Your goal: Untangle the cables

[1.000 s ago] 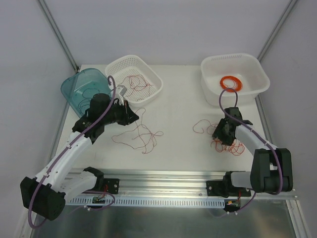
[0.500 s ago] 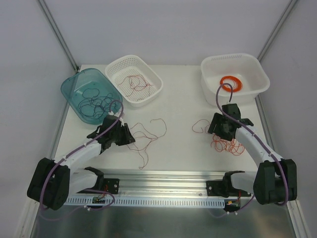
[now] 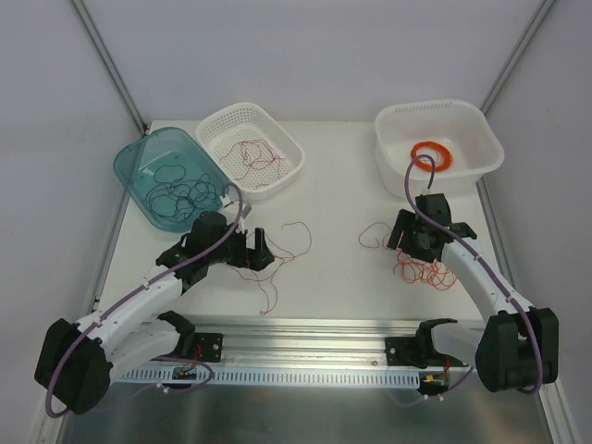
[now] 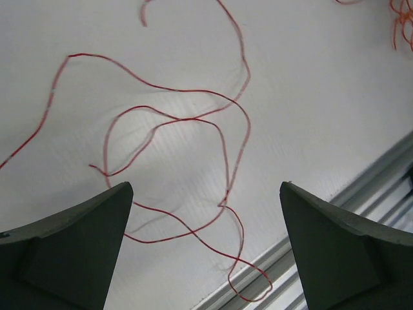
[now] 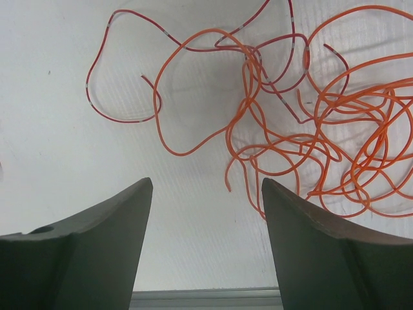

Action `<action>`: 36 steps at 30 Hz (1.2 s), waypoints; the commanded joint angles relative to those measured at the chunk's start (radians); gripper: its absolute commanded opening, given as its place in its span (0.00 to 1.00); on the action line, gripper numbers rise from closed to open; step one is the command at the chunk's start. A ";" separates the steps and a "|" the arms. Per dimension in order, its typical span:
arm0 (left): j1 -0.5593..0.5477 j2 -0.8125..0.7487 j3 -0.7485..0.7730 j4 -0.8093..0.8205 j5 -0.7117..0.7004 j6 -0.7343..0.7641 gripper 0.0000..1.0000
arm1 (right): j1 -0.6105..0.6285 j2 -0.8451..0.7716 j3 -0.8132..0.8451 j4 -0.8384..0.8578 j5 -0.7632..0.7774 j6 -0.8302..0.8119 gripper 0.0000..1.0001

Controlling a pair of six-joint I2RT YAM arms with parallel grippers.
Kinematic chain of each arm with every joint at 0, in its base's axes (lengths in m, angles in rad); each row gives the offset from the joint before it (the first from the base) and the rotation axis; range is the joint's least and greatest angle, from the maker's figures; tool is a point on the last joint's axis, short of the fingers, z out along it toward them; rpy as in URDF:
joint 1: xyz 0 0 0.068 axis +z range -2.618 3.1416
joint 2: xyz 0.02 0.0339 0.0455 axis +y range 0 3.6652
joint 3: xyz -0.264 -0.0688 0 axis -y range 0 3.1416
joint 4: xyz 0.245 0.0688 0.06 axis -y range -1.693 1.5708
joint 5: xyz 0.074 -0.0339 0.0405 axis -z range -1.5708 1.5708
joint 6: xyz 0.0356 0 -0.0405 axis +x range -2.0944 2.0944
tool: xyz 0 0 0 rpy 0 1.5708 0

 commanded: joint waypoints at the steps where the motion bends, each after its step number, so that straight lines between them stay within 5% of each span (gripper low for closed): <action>1: -0.159 0.015 0.081 -0.085 -0.095 0.193 0.99 | 0.007 -0.017 0.040 -0.008 -0.017 -0.008 0.74; 9: -0.377 0.193 0.173 -0.115 -0.379 0.273 0.98 | 0.010 -0.012 0.042 -0.007 -0.028 -0.002 0.84; 14: -0.416 0.375 0.259 -0.116 -0.411 0.297 0.86 | 0.011 -0.014 0.042 -0.011 -0.026 -0.002 0.84; 18: -0.433 0.474 0.299 -0.119 -0.428 0.285 0.65 | 0.013 -0.023 0.040 -0.021 -0.022 -0.005 0.85; 21: -0.434 0.503 0.316 -0.125 -0.422 0.281 0.34 | 0.011 -0.032 0.037 -0.027 -0.014 -0.013 0.85; 22: -0.436 0.503 0.322 -0.128 -0.408 0.282 0.16 | 0.013 -0.035 0.034 -0.028 -0.013 -0.014 0.86; 24: -0.437 0.503 0.332 -0.133 -0.391 0.284 0.01 | 0.011 -0.037 0.033 -0.033 -0.010 -0.016 0.86; 36: -0.443 0.390 0.508 -0.263 -0.377 0.296 0.00 | 0.013 -0.049 0.045 -0.042 -0.002 -0.027 0.86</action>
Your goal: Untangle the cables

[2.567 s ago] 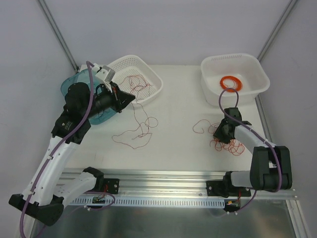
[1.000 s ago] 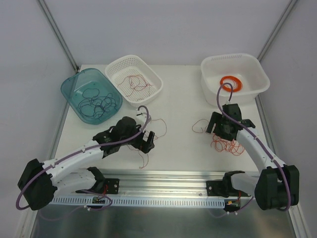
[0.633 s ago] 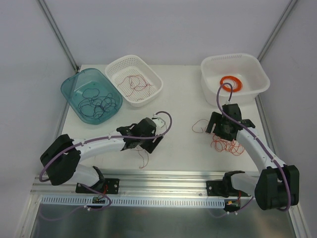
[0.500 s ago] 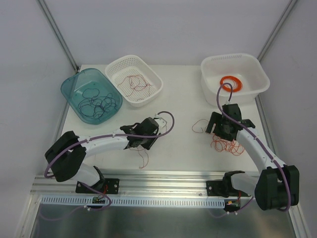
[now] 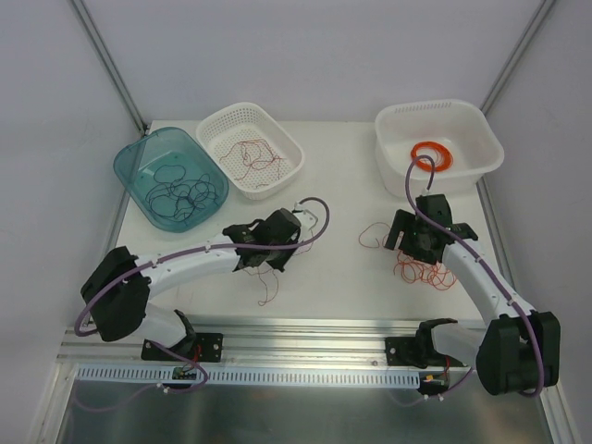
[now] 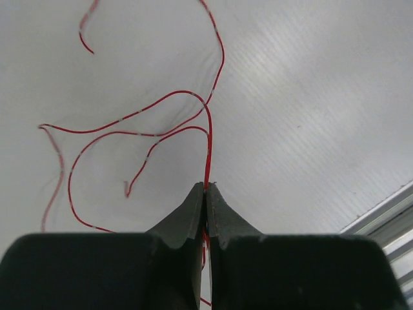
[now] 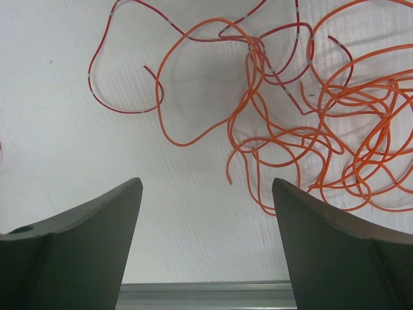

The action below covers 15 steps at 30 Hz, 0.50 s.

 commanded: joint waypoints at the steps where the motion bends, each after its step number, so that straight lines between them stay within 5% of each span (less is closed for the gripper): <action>1: -0.008 -0.105 0.157 -0.062 -0.010 0.032 0.00 | 0.008 -0.033 0.046 -0.022 0.015 -0.020 0.86; 15: 0.113 -0.006 0.953 -0.197 -0.029 0.259 0.00 | 0.006 -0.108 0.067 -0.063 0.035 -0.029 0.89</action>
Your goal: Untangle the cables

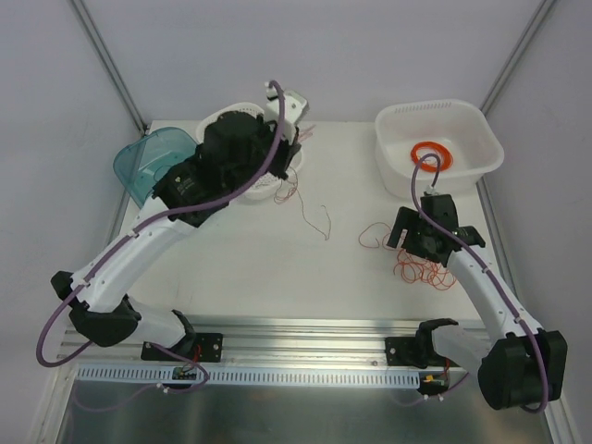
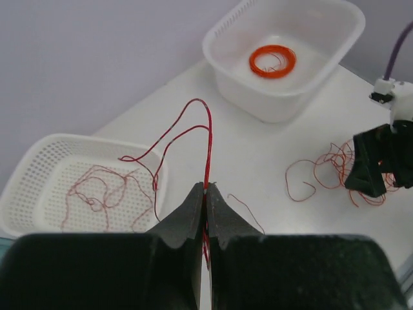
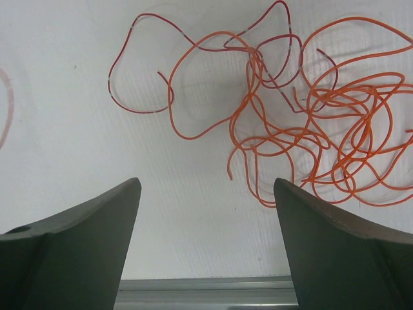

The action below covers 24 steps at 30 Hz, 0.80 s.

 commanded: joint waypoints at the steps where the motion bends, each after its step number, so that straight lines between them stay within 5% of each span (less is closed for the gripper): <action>1: 0.087 0.071 0.209 -0.019 0.028 0.083 0.00 | 0.004 -0.038 0.045 -0.031 0.018 -0.016 0.89; 8: 0.253 0.260 0.526 0.030 0.158 0.091 0.00 | 0.006 -0.069 0.038 -0.044 -0.002 -0.010 0.89; 17: 0.495 0.398 0.555 0.188 0.345 -0.049 0.00 | 0.006 -0.097 0.026 -0.067 -0.042 -0.013 0.89; 24: 0.590 0.528 0.506 0.239 0.355 -0.081 0.00 | 0.004 -0.086 0.025 -0.074 -0.043 -0.027 0.89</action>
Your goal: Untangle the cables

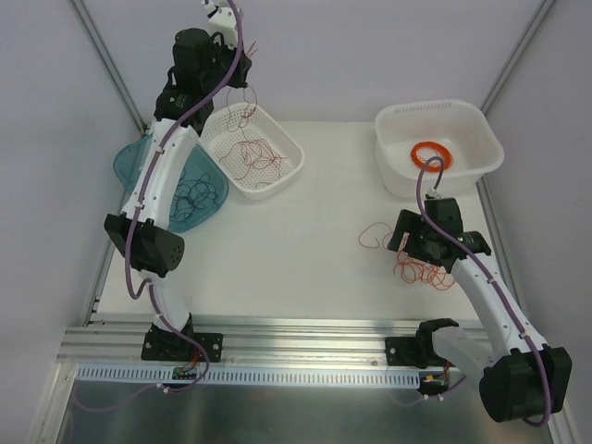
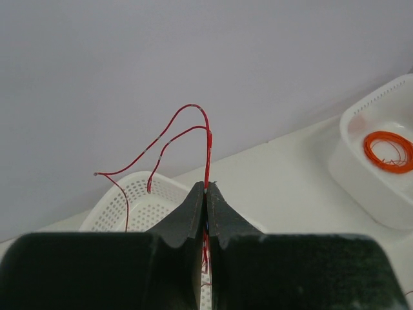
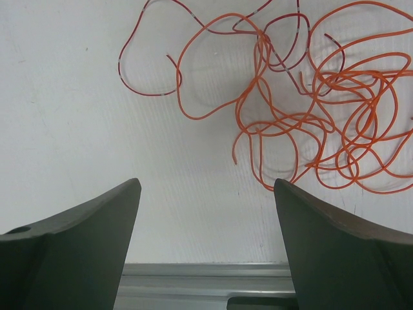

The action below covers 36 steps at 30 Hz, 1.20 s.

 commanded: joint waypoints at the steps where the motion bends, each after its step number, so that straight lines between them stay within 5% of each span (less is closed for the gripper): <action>1: 0.029 0.053 -0.031 0.085 0.043 -0.044 0.00 | 0.006 -0.008 0.025 -0.017 -0.007 -0.021 0.89; 16: 0.084 0.421 -0.168 0.121 0.106 -0.191 0.01 | 0.004 0.035 0.031 -0.021 0.006 -0.032 0.89; 22: 0.099 0.416 -0.202 0.121 0.073 -0.207 0.40 | 0.006 0.052 0.061 -0.034 0.063 -0.058 0.89; 28: 0.098 0.244 -0.305 0.121 0.060 -0.200 0.68 | 0.004 0.087 0.095 -0.046 0.215 -0.078 0.89; 31: 0.096 0.100 -0.378 0.121 0.072 -0.207 0.90 | 0.001 0.145 0.114 -0.040 0.250 -0.055 0.89; 33: 0.096 0.038 -0.442 0.122 0.080 -0.213 0.99 | 0.003 0.180 0.117 -0.032 0.256 -0.035 0.88; 36: 0.095 -0.083 -0.533 0.121 0.104 -0.224 0.99 | 0.003 0.251 0.118 -0.008 0.252 0.006 0.88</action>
